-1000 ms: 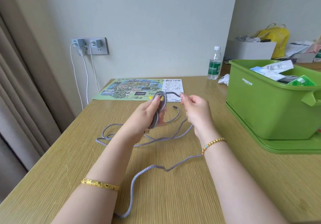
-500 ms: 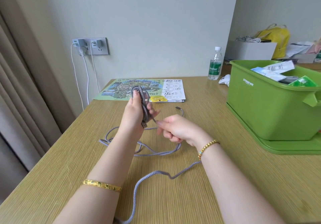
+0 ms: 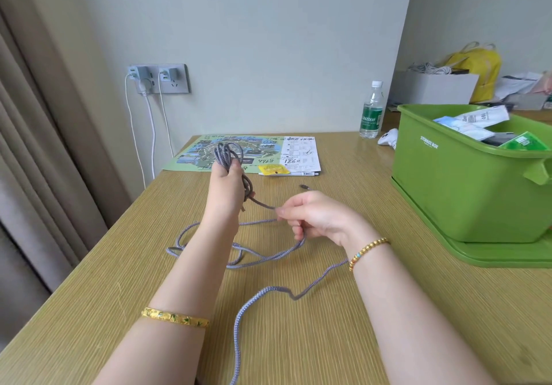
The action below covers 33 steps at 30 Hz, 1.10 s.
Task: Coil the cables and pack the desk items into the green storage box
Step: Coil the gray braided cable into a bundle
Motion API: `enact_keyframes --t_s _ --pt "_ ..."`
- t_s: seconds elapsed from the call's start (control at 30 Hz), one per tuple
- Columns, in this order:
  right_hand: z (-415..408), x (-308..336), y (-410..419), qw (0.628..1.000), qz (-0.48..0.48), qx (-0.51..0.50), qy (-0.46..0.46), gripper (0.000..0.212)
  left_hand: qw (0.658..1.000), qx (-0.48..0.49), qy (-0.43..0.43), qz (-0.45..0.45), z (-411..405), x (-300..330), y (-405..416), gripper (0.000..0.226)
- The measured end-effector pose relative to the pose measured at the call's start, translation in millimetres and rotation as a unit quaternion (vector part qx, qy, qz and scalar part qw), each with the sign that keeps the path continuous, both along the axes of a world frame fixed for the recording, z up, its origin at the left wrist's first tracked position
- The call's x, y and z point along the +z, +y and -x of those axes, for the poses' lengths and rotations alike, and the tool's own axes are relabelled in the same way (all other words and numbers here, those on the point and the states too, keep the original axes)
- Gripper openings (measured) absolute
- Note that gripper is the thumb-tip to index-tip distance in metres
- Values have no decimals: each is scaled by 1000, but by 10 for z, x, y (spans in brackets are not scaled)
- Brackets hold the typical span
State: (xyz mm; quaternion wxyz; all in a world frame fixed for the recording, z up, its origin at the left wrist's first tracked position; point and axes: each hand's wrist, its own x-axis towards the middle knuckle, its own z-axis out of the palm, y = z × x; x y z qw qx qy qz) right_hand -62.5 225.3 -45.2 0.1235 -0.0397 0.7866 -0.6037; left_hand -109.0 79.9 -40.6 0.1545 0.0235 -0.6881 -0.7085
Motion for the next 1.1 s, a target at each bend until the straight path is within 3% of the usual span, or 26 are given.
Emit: enact_keyframes --t_s 0.27,0.37,0.5,0.7,0.8,0.93,1.1 --pt "38 29 92 997 -9 -64 48 8 999 40 9 32 -7 48 -32 26" --pt "46 52 174 993 -14 -99 66 12 993 88 51 63 12 79 -120 22" --pt "31 80 209 991 33 -107 77 8 987 107 47 109 85 53 -244 15" --pt "-9 133 204 973 180 -67 131 14 952 -53 6 302 -5 -68 -58 34" --pt "-13 120 192 967 204 -34 147 15 939 -157 -12 305 -71 -73 -31 44" --pt "-7 102 194 960 224 -25 168 20 904 -285 20 317 -128 -57 -44 27" --pt "9 100 199 947 266 -45 174 19 874 -313 25 371 -170 -68 -25 23"
